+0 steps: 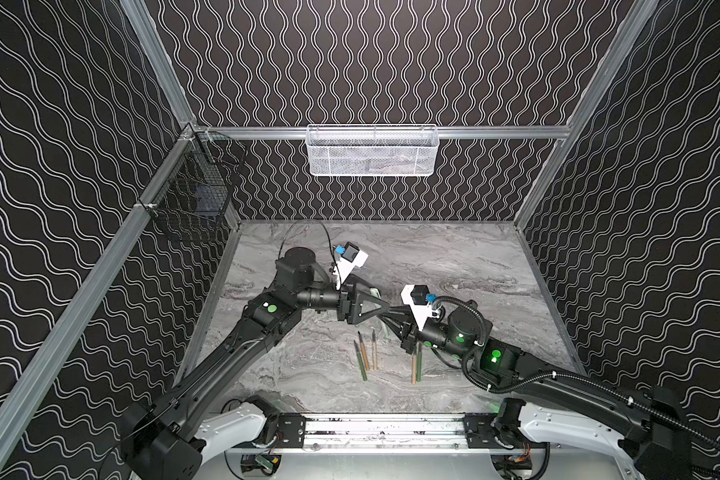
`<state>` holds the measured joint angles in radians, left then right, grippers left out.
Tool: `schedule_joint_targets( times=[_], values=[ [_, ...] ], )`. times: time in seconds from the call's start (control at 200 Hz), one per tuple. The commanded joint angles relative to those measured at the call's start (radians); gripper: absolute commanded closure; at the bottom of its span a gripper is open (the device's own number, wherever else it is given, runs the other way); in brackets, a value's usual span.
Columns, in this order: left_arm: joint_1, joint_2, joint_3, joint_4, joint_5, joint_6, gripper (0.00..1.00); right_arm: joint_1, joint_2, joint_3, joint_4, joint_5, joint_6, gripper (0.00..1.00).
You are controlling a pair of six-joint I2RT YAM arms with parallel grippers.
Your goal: Insert the pens into the pen caps
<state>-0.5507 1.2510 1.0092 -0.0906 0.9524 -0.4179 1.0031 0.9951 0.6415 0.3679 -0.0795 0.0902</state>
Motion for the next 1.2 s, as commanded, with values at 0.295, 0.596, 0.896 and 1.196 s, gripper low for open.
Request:
schedule_joint_targets(
  times=[0.295, 0.596, 0.896, 1.196],
  values=[
    [-0.011, -0.082, -0.009, 0.002, -0.12, 0.068, 0.01, -0.046, -0.1, -0.028, 0.135, 0.009, 0.121, 0.91],
    [-0.082, -0.114, -0.129, 0.194, -0.221, 0.049, 0.06, -0.135, -0.123, 0.052, 0.117, -0.119, 0.229, 0.91],
    [-0.153, -0.075, -0.172, 0.379, -0.226, 0.076, 0.21, -0.176, -0.092, 0.092, 0.134, -0.284, 0.324, 0.91],
    [-0.167, -0.006, -0.133, 0.424, -0.166, 0.078, 0.56, -0.177, -0.084, 0.07, 0.18, -0.319, 0.338, 0.91]
  ],
)
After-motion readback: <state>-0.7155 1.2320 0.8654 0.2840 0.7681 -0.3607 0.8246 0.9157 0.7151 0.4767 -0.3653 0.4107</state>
